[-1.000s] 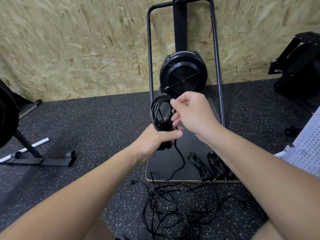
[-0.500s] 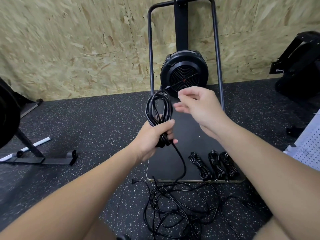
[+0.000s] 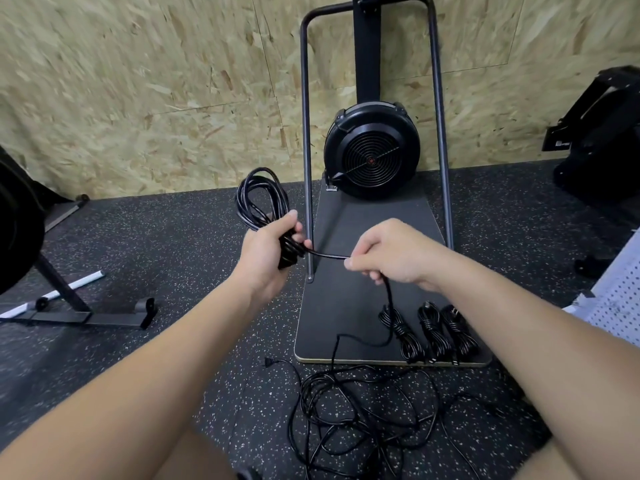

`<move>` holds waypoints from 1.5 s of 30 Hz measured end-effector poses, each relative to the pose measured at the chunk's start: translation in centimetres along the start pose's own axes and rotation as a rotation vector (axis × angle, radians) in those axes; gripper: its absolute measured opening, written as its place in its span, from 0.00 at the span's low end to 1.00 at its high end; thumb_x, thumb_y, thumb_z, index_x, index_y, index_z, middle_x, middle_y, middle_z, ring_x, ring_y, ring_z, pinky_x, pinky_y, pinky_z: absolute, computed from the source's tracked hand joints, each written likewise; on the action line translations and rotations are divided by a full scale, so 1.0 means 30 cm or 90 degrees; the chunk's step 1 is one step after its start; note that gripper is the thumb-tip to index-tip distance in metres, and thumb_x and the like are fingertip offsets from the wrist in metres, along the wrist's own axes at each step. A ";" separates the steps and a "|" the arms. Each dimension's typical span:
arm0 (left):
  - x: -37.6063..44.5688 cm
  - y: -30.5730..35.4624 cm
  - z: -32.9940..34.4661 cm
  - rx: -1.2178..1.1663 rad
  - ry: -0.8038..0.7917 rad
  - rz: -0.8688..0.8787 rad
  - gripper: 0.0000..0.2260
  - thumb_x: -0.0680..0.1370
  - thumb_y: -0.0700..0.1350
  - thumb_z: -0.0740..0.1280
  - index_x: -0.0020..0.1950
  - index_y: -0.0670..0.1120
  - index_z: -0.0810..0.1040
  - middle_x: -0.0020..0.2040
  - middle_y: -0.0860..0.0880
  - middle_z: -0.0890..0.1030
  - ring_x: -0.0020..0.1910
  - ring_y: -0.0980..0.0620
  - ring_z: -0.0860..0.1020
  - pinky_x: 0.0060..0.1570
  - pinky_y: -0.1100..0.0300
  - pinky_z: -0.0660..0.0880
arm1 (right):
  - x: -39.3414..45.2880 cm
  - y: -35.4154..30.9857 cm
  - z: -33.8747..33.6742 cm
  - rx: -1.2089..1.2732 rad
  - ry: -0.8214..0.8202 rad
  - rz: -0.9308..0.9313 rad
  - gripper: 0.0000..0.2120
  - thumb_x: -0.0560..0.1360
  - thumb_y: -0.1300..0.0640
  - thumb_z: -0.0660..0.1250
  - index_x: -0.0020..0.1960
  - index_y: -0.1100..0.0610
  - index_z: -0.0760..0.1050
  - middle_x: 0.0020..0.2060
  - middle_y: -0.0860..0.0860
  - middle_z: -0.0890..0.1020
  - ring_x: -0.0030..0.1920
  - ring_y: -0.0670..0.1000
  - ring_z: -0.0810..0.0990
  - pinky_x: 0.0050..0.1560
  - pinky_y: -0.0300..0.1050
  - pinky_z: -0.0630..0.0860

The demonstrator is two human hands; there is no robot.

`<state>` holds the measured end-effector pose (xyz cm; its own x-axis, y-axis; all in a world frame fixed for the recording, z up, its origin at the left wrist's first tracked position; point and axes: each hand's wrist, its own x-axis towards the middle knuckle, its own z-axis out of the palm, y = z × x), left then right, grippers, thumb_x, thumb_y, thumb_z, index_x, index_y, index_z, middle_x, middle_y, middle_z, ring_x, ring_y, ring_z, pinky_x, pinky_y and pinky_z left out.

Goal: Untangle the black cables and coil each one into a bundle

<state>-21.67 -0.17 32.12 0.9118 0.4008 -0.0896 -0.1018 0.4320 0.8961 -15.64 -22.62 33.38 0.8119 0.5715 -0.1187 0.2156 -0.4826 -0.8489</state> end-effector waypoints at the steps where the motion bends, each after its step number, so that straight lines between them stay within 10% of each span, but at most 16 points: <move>1: 0.004 0.001 -0.008 0.016 0.008 -0.001 0.05 0.84 0.39 0.73 0.49 0.41 0.79 0.39 0.46 0.77 0.34 0.51 0.75 0.42 0.54 0.79 | -0.009 -0.016 -0.010 -0.023 0.004 -0.011 0.10 0.79 0.54 0.79 0.46 0.61 0.86 0.35 0.58 0.85 0.32 0.50 0.78 0.39 0.43 0.80; 9: -0.015 -0.013 -0.020 0.291 -0.151 -0.056 0.25 0.79 0.67 0.74 0.58 0.46 0.83 0.50 0.42 0.78 0.45 0.46 0.76 0.44 0.54 0.72 | -0.043 -0.118 0.015 0.435 -0.058 -0.162 0.11 0.84 0.62 0.71 0.64 0.65 0.82 0.53 0.65 0.88 0.43 0.52 0.82 0.49 0.44 0.81; 14: -0.033 -0.042 -0.007 0.167 -0.243 -0.170 0.29 0.73 0.77 0.72 0.58 0.55 0.82 0.48 0.50 0.77 0.42 0.53 0.72 0.47 0.53 0.70 | -0.040 -0.127 0.019 0.518 -0.014 -0.140 0.12 0.86 0.61 0.68 0.67 0.65 0.80 0.56 0.65 0.88 0.44 0.50 0.84 0.46 0.44 0.83; 20: -0.072 -0.073 0.047 0.303 -0.334 -0.017 0.14 0.77 0.29 0.71 0.48 0.49 0.78 0.40 0.50 0.77 0.36 0.55 0.75 0.38 0.57 0.72 | -0.031 -0.098 0.033 0.421 -0.013 -0.140 0.11 0.85 0.62 0.71 0.65 0.64 0.82 0.53 0.61 0.90 0.47 0.50 0.85 0.51 0.46 0.79; 24: -0.061 -0.069 0.035 0.266 -0.222 -0.004 0.11 0.76 0.30 0.65 0.48 0.46 0.79 0.39 0.46 0.74 0.34 0.50 0.72 0.36 0.56 0.74 | -0.031 -0.094 0.027 0.406 -0.075 -0.188 0.21 0.79 0.68 0.77 0.70 0.60 0.80 0.56 0.57 0.90 0.59 0.52 0.88 0.55 0.45 0.81; 33: -0.031 -0.047 -0.006 0.204 -0.100 -0.045 0.13 0.71 0.37 0.70 0.55 0.40 0.79 0.47 0.40 0.73 0.38 0.45 0.74 0.37 0.54 0.76 | -0.017 -0.040 0.031 -0.156 0.066 -0.197 0.09 0.76 0.47 0.81 0.42 0.49 0.85 0.37 0.46 0.86 0.35 0.43 0.80 0.41 0.44 0.78; 45: -0.109 -0.111 0.057 0.136 -0.282 -0.133 0.10 0.83 0.43 0.71 0.64 0.44 0.80 0.48 0.46 0.82 0.47 0.47 0.83 0.43 0.56 0.80 | 0.005 -0.088 0.013 0.327 0.211 -0.089 0.08 0.82 0.60 0.76 0.49 0.66 0.83 0.32 0.57 0.85 0.31 0.55 0.84 0.39 0.47 0.85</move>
<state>-23.65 -4.30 30.18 0.9893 -0.0757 -0.1247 0.1408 0.2735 0.9515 -16.31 -21.00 35.42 0.9377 0.3303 0.1081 0.1112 0.0095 -0.9938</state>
